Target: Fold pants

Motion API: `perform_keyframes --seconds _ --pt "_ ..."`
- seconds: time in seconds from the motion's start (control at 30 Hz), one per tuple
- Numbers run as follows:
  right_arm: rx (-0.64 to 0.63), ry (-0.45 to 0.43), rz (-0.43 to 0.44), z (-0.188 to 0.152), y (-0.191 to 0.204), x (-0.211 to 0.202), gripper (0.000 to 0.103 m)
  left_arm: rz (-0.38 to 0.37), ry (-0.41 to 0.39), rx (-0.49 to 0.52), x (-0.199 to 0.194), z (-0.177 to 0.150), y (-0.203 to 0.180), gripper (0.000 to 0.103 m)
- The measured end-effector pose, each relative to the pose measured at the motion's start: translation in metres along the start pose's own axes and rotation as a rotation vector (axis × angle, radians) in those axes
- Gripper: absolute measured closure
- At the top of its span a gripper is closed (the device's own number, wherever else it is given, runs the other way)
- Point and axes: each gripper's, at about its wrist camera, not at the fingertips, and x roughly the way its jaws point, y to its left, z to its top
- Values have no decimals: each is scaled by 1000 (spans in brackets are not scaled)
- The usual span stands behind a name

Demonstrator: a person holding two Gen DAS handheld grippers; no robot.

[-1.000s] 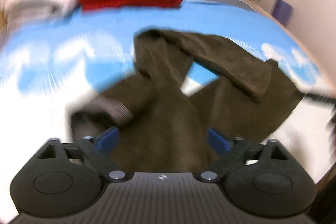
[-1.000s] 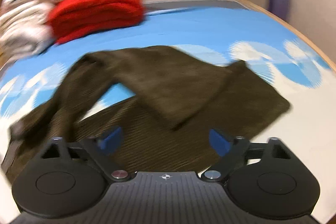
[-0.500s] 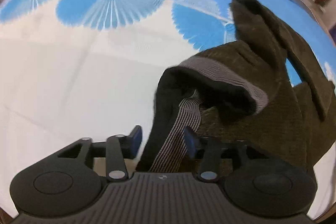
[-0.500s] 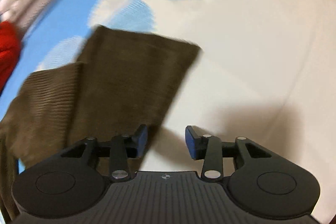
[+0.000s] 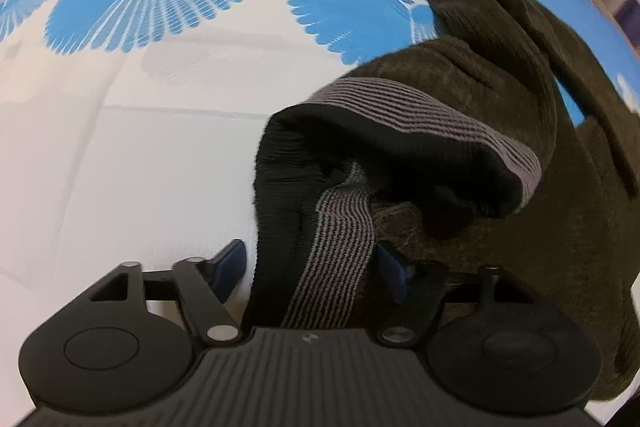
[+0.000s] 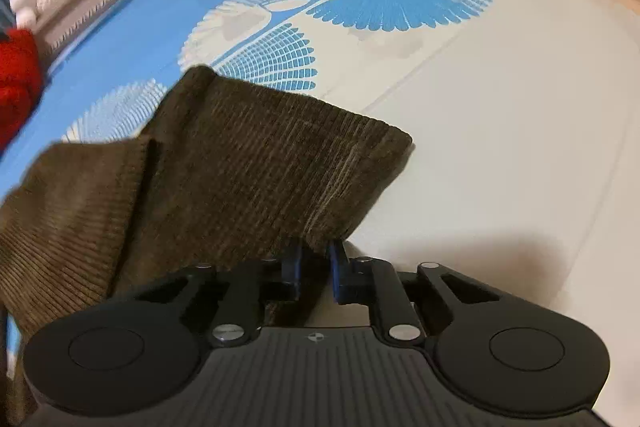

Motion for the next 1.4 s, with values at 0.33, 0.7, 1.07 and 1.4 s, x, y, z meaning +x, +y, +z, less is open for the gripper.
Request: perform_keyframes --seconds 0.33,0.7,1.07,1.4 --pt "34 -238 -19 12 -29 -97 96 -35 -93 34 -57 -8 1 75" --pt "5 220 -126 -33 -123 -101 94 39 40 -57 -87 -65 83 101" --pt "259 144 -130 -21 -170 -98 47 -49 52 -142 -63 -46 75 36" --pt "207 76 -144 -9 -167 -91 96 51 93 6 -32 -45 59 36"
